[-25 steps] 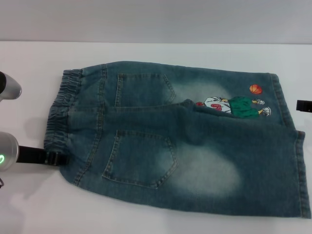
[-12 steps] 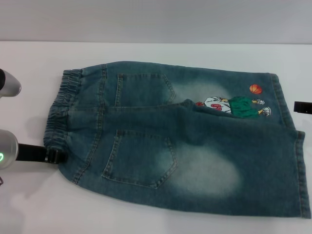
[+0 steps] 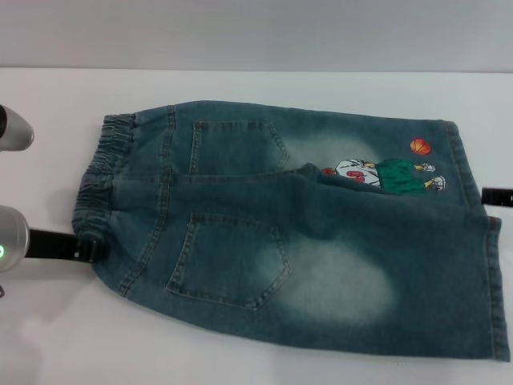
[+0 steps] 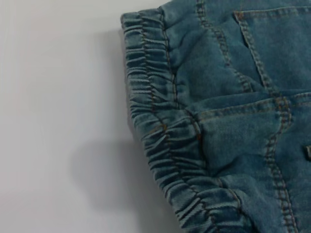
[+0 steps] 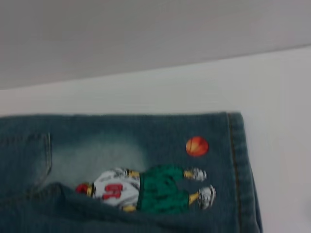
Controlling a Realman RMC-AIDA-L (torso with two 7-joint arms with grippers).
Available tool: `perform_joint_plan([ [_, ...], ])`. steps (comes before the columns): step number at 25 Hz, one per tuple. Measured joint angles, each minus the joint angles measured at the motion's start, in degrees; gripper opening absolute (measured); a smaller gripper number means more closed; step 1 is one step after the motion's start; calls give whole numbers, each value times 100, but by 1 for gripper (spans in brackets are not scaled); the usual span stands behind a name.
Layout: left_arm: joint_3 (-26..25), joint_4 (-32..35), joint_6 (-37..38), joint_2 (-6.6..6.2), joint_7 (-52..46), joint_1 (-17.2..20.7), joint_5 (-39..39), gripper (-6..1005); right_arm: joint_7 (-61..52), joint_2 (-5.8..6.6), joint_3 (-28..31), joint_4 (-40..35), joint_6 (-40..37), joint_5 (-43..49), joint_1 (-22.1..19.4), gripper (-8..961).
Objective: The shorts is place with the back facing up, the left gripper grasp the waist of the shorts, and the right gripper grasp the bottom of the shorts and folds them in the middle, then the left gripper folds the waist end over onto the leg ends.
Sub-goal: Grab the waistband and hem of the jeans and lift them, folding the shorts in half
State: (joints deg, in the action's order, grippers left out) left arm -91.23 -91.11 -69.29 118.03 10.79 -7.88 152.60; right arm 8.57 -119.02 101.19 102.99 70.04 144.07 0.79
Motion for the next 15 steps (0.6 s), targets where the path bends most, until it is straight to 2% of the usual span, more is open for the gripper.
perform_joint_plan([
  [15, 18, -135, -33, 9, -85, -84, 27, 261, -10, -10, -6, 1, 958, -22, -139, 652],
])
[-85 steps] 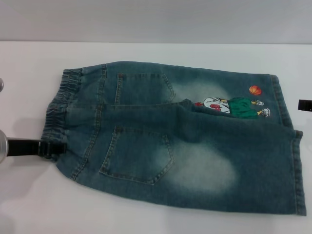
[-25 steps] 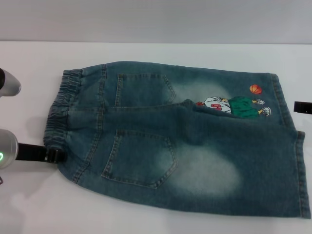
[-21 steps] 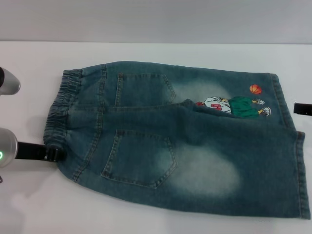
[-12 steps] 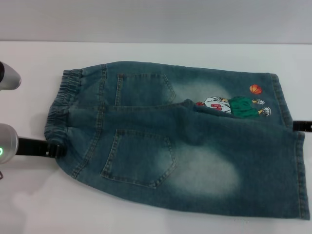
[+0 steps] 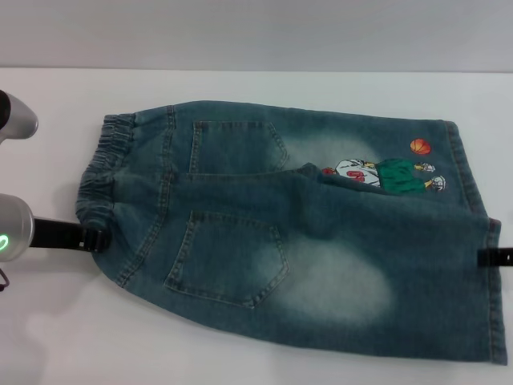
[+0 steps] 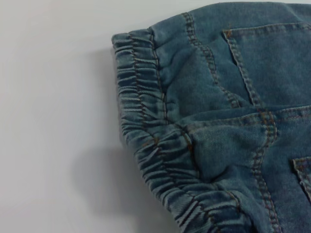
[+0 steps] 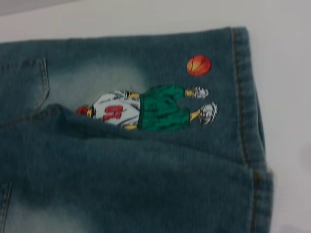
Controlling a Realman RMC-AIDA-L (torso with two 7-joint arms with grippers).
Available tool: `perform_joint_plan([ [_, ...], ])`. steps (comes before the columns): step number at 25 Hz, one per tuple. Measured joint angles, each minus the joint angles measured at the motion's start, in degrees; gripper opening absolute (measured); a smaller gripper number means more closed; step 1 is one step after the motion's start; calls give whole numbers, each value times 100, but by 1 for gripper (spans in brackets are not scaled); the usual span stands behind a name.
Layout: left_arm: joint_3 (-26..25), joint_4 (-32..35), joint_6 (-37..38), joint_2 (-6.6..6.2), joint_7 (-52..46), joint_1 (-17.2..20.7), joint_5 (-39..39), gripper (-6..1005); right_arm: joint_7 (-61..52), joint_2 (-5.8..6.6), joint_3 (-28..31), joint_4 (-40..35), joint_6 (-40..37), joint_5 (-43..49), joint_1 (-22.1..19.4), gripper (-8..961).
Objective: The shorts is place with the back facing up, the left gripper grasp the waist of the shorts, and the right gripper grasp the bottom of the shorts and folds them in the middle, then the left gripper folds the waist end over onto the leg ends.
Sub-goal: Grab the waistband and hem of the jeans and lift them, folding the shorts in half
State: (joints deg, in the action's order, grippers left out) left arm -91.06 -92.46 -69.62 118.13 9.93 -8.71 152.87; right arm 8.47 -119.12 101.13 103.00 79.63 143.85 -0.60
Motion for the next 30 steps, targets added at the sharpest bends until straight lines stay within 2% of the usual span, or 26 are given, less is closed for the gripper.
perform_joint_plan([
  [21, 115, -80, 65, 7, -158, -57, 25, 227, -35, -6, -67, -6, 898, 56, -161, 651],
  [30, 116, -79, 126, 3, -202, -66, 25, 225, -138, -6, -266, -27, 949, 54, -216, 652],
])
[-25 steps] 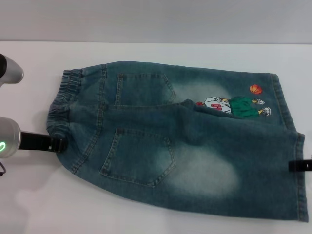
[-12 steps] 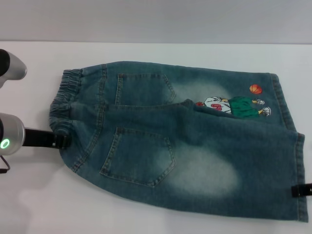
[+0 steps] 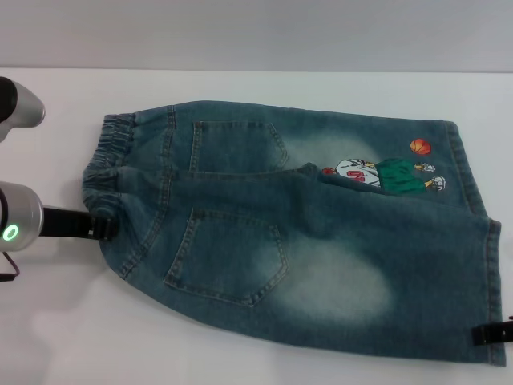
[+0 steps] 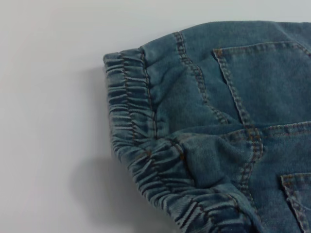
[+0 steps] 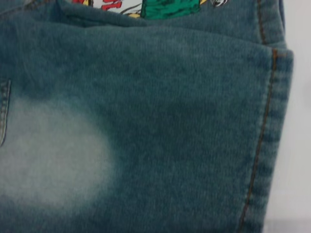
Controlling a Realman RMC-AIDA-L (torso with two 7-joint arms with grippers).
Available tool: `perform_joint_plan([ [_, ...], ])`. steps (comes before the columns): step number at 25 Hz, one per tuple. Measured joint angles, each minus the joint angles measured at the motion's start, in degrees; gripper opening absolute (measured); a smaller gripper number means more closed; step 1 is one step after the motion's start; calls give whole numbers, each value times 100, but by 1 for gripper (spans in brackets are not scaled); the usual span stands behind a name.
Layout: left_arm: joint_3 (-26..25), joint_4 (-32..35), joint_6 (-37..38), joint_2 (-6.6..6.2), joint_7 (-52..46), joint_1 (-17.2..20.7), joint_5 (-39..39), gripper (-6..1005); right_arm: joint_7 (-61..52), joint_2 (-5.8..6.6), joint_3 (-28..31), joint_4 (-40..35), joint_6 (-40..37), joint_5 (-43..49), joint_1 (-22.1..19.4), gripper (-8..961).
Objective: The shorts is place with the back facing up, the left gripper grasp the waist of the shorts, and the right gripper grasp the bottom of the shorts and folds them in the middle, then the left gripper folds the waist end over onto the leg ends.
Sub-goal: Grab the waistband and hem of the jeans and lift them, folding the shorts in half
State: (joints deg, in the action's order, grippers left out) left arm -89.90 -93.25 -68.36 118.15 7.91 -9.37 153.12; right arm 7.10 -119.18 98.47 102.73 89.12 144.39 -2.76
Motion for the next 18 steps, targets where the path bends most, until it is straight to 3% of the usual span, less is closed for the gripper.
perform_joint_plan([
  [18, -11, 47, 34, -12, 2, -79, -1, 223, -39, -9, -103, -221, -101, -29, 15, 652],
])
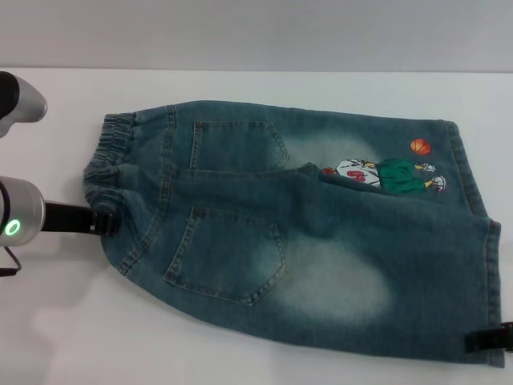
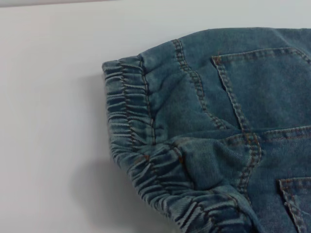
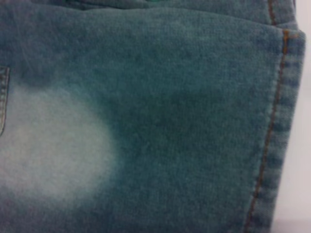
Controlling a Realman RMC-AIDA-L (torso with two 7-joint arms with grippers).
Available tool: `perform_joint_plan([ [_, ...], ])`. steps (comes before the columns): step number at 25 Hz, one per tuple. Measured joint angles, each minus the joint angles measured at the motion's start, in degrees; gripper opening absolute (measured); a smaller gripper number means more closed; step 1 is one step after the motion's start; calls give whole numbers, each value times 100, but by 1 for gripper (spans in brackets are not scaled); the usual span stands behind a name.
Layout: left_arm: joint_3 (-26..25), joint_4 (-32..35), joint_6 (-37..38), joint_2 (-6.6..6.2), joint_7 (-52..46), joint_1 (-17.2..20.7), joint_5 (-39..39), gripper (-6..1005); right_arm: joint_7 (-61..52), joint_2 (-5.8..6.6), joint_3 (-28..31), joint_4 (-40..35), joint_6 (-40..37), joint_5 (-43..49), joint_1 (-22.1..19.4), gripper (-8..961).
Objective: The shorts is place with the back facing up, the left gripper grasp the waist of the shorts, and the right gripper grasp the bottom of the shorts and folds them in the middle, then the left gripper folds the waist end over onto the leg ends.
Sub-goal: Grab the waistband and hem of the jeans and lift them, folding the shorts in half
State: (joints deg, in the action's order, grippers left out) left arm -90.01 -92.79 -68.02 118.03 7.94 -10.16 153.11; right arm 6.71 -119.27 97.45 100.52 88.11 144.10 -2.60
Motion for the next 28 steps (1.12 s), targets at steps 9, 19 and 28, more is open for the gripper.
perform_joint_plan([
  [9, 9, 7, -1, 1, 6, -4, 0, 223, -2, 10, -139, -35, -84, -22, 42, 651],
  [19, 15, 7, 0, 9, 14, -4, 0, 223, -8, 9, -147, -63, -180, -26, 32, 651],
  [28, 28, 9, -1, 10, 11, -22, 0, 222, -38, 21, -139, -64, -24, 11, 18, 651],
])
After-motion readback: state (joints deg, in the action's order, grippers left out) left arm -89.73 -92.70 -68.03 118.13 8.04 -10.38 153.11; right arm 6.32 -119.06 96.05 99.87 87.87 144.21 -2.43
